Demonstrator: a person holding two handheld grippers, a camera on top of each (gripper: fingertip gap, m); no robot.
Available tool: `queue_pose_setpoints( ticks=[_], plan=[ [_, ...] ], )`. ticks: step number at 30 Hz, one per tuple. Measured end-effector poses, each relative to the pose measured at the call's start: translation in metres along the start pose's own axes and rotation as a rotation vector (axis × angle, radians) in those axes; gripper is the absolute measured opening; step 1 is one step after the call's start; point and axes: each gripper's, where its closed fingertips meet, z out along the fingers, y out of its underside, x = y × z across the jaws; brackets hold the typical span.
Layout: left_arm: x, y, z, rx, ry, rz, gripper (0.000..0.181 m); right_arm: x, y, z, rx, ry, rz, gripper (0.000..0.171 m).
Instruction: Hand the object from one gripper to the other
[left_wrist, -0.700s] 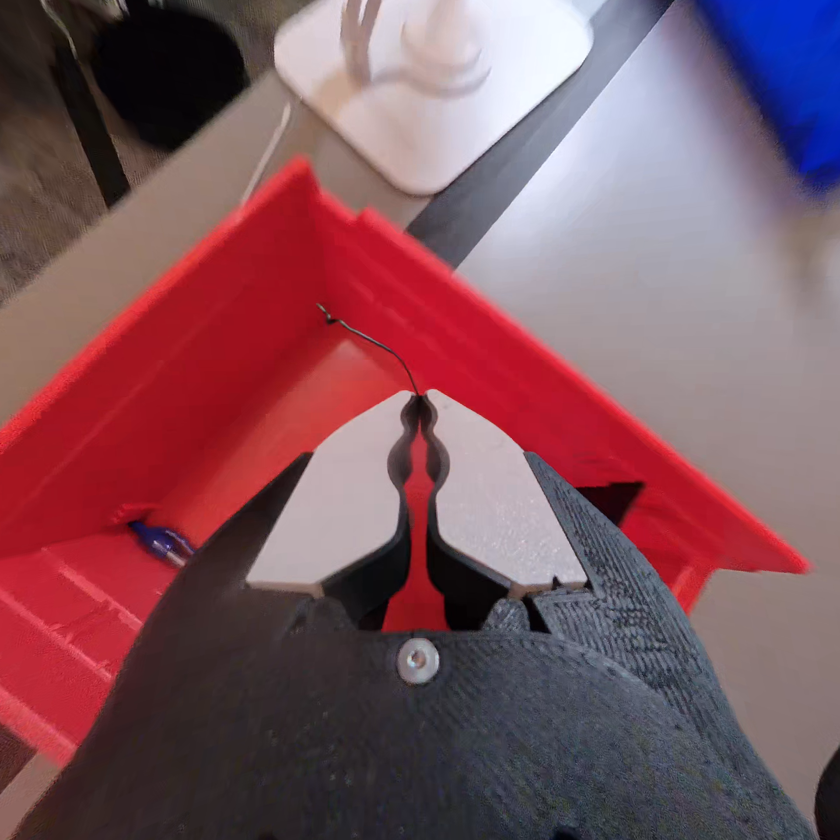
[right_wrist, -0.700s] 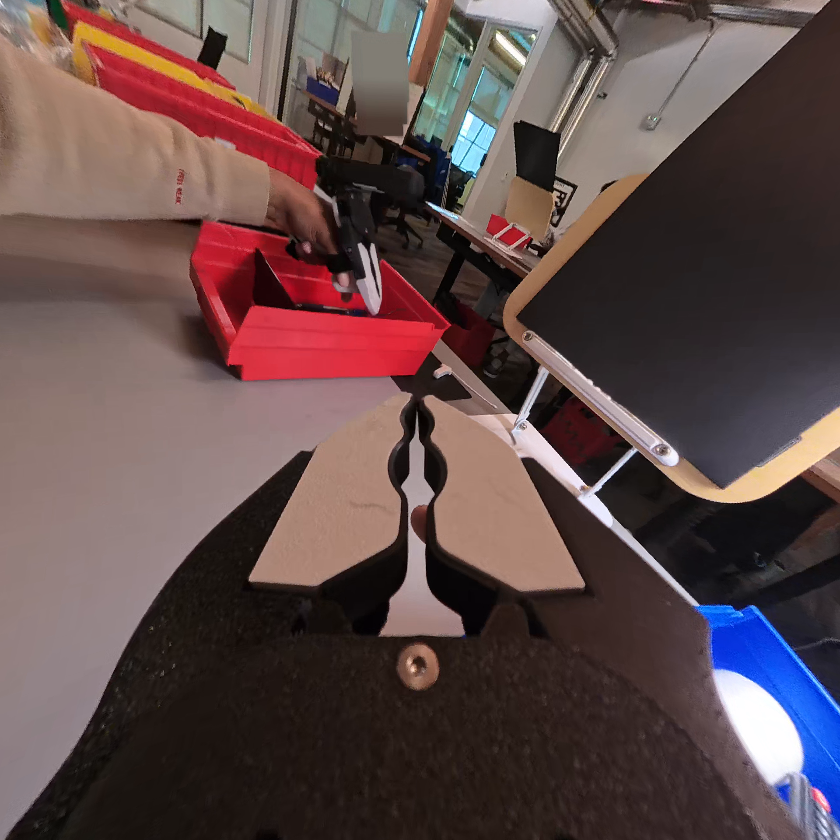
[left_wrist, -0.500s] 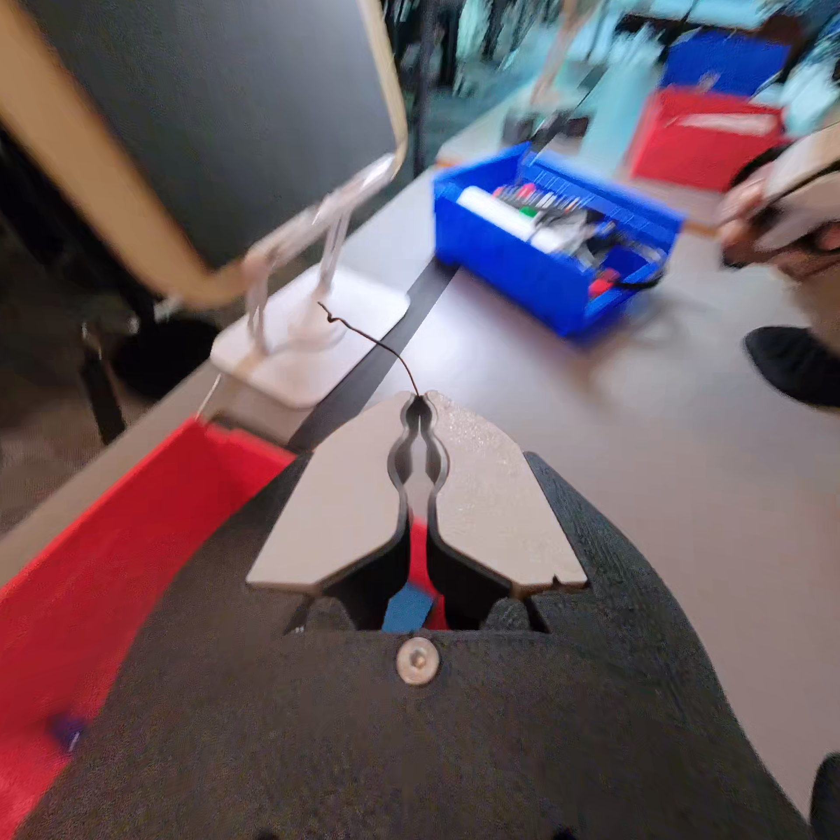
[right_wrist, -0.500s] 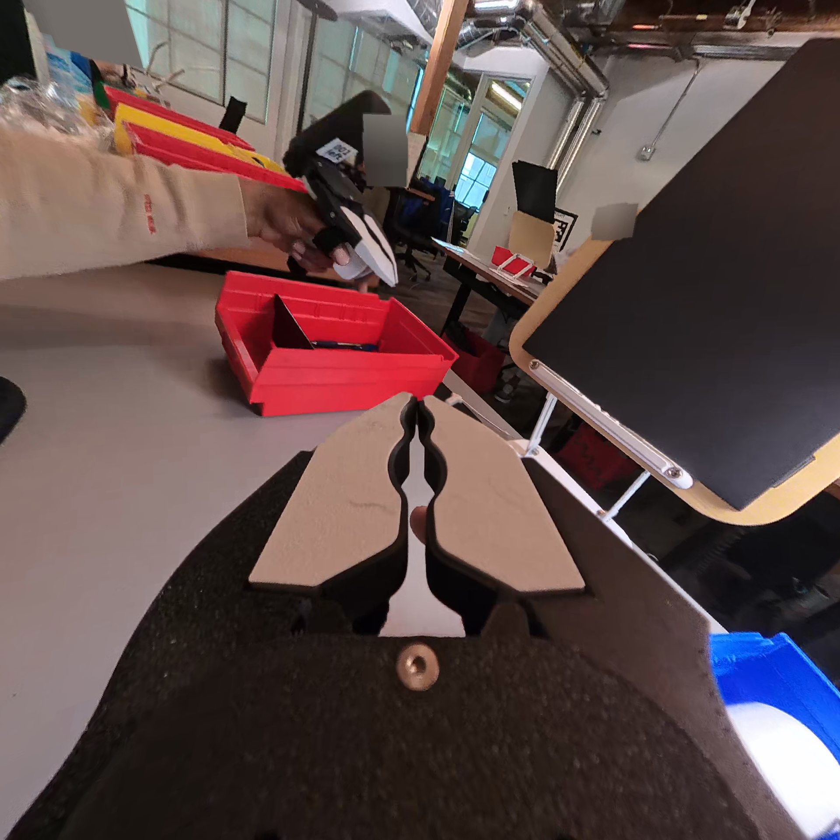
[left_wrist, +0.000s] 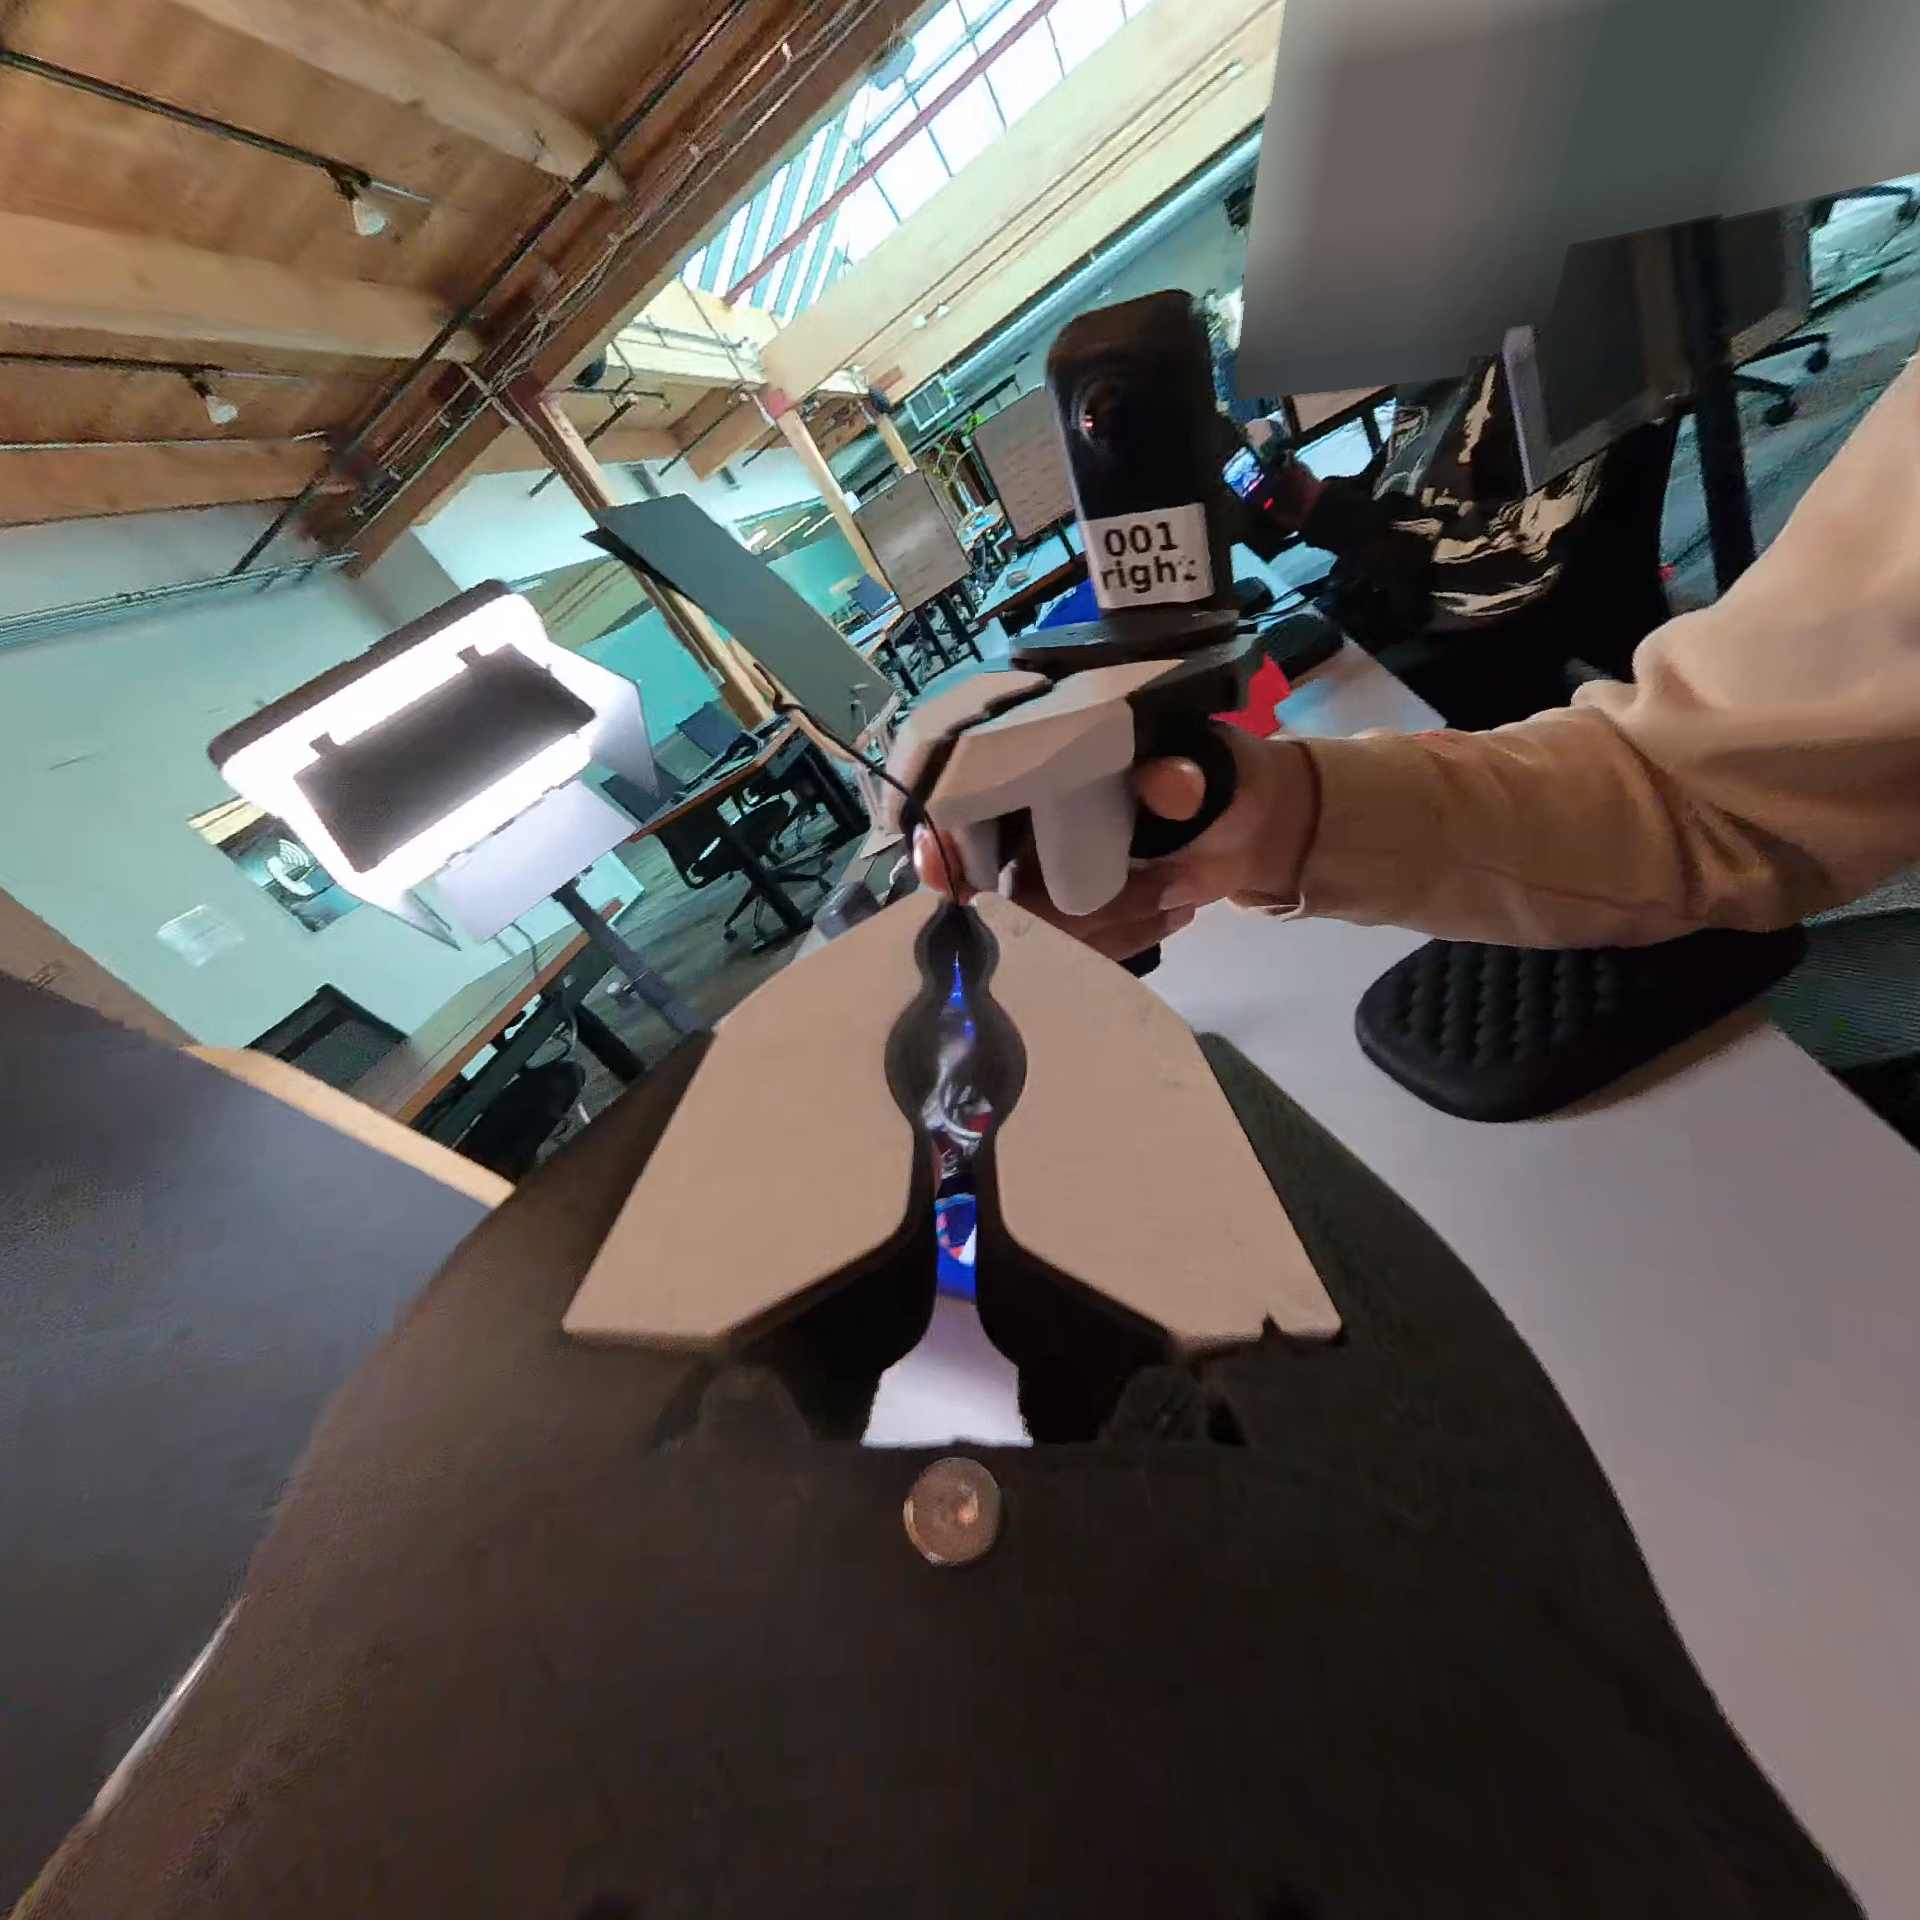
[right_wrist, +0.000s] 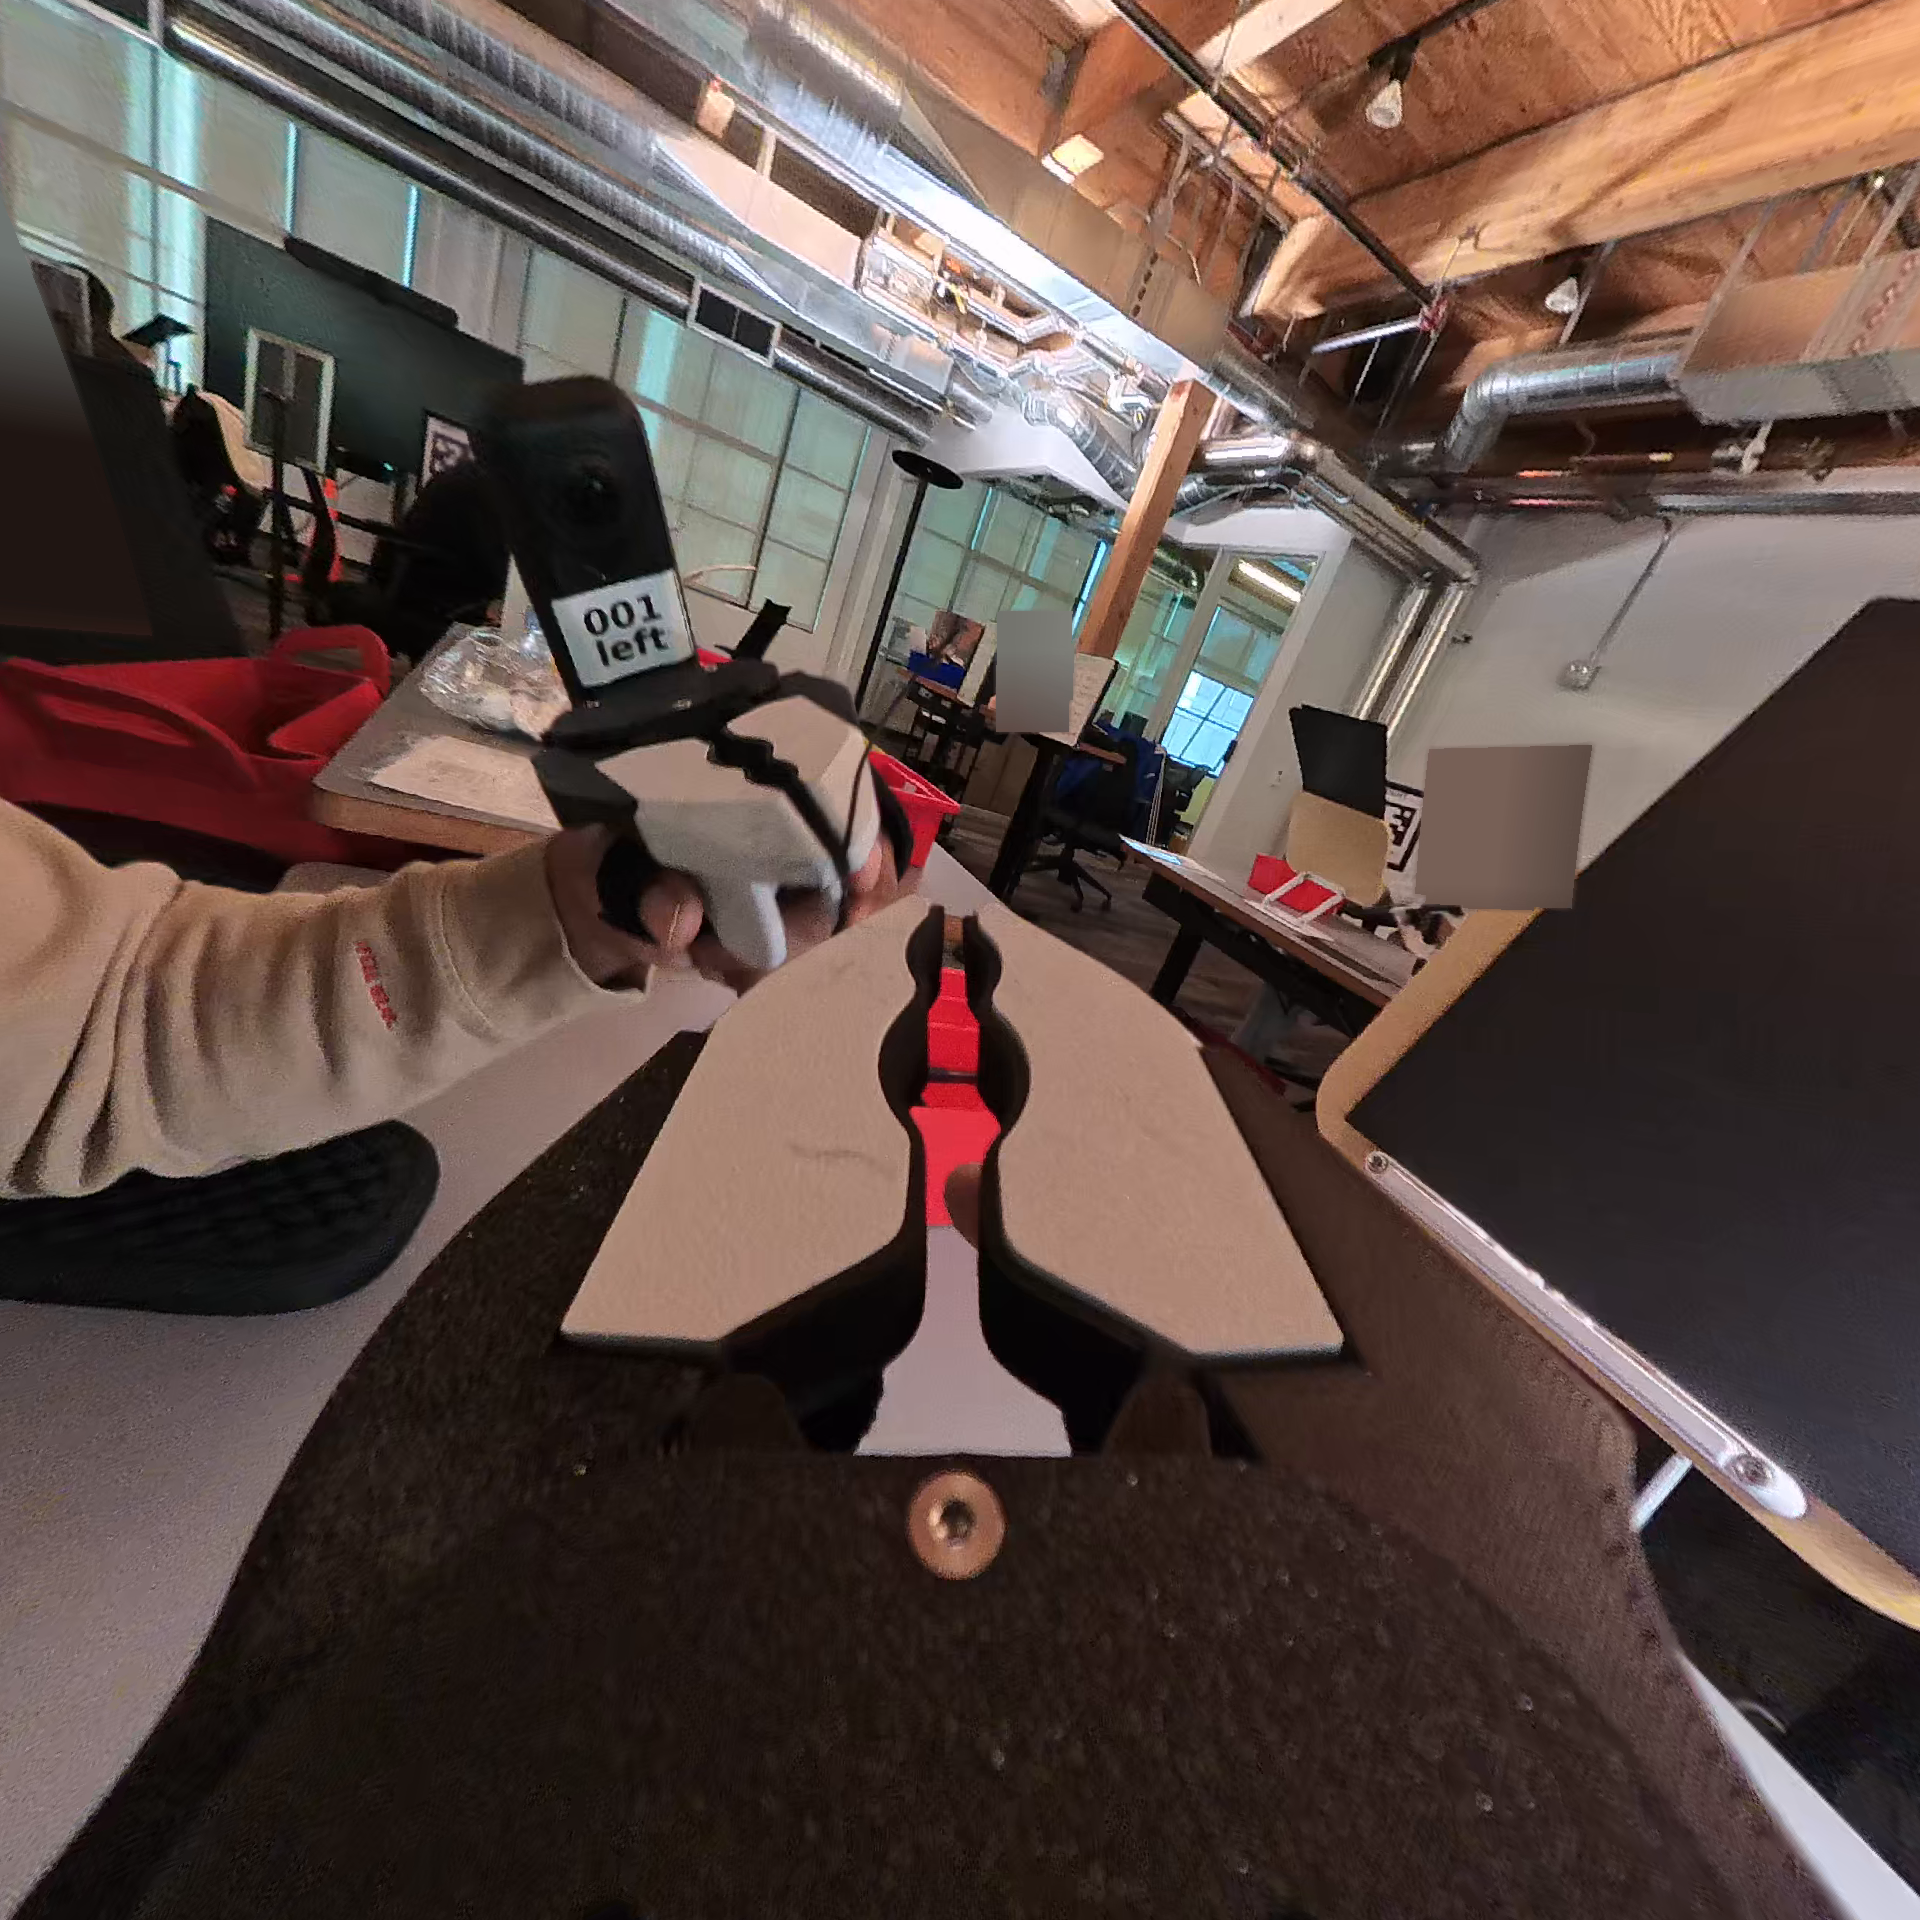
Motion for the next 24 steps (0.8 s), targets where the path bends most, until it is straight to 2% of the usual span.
queue_pose_setpoints(
  ticks=[7, 11, 14, 17, 18, 21, 24],
  plan=[
    [0.029, 0.007, 0.013, -0.001, 0.065, 0.022, 0.0, -0.027, -0.006, 0.001, 0.014, -0.166, 0.082, 0.014],
    [0.03, 0.014, 0.012, -0.01, 0.071, 0.006, 0.001, -0.036, -0.003, 0.004, 0.04, -0.23, 0.13, 0.0],
    [0.028, 0.016, 0.011, -0.003, 0.074, -0.013, 0.0, -0.036, 0.0, 0.003, 0.046, -0.263, 0.171, 0.014],
    [0.029, 0.015, 0.01, 0.005, 0.083, -0.028, 0.0, -0.036, 0.004, 0.001, 0.042, -0.315, 0.236, 0.019],
    [0.03, 0.015, 0.01, 0.002, 0.085, -0.028, 0.0, -0.036, 0.004, 0.002, 0.047, -0.314, 0.242, 0.018],
    [0.031, 0.019, 0.013, -0.016, 0.085, -0.026, 0.0, -0.041, 0.009, 0.005, 0.026, -0.312, 0.211, 0.0],
    [0.027, 0.017, 0.013, 0.012, 0.074, -0.079, 0.001, -0.039, 0.009, 0.003, 0.015, -0.294, 0.172, 0.0]
  ],
)
